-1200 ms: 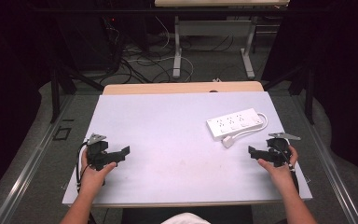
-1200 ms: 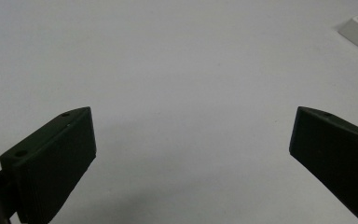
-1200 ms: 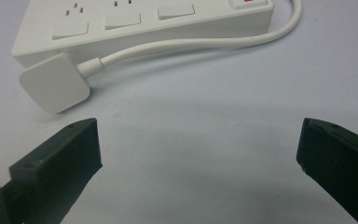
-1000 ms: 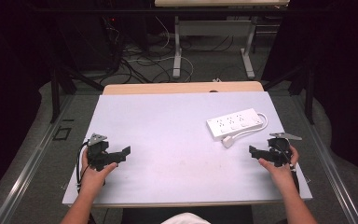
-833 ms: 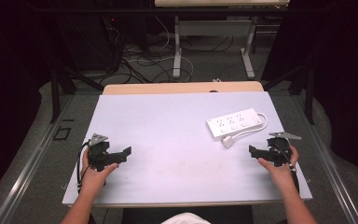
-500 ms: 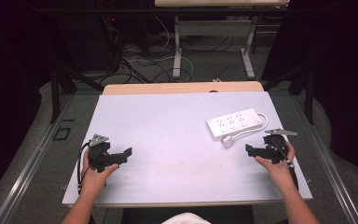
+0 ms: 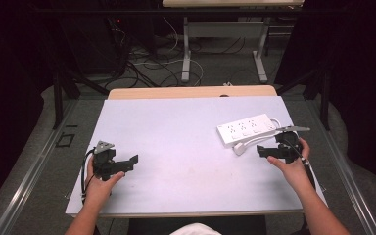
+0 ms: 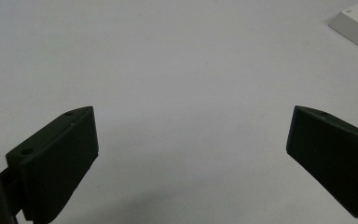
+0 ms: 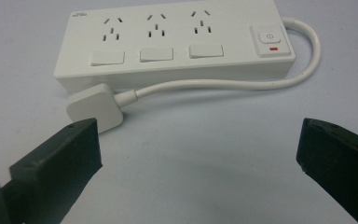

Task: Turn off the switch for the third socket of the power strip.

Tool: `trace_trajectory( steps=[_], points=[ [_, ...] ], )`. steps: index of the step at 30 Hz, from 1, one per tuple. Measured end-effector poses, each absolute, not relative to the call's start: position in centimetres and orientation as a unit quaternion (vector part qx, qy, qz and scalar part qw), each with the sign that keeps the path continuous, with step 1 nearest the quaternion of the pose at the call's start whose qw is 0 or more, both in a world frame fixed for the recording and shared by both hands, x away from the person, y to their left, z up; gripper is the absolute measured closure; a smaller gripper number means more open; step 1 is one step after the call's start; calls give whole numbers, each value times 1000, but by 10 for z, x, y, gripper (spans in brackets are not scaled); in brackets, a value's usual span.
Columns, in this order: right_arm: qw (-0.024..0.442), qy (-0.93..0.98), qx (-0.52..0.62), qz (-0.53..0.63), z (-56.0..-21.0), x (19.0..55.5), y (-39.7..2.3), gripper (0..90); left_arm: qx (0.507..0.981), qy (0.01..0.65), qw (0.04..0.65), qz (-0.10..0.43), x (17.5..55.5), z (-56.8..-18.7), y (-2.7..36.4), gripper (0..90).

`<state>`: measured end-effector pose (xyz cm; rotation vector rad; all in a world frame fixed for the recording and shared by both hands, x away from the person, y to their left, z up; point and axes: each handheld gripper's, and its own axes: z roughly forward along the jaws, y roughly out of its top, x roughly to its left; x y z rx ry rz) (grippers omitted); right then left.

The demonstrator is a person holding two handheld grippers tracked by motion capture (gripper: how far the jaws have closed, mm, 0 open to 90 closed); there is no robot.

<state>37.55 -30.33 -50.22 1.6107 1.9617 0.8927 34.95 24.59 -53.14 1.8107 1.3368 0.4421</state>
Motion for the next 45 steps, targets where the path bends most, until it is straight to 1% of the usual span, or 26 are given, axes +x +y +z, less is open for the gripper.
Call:
trace_trajectory(
  steps=[23,33,37,43,45],
  points=[
    [202,738,561,316,-473,400,-284,0,722,528,406,186,348,-533,246,8],
    [196,751,553,303,-466,411,-275,84,721,528,407,190,349,-533,246,8],
    [190,757,550,298,-466,416,-273,147,720,528,407,192,349,-533,246,8],
    [187,765,544,289,-467,423,-268,165,723,527,404,189,349,-533,246,8],
    [190,768,539,289,-467,427,-264,202,723,527,403,190,349,-533,246,8]
  ],
)
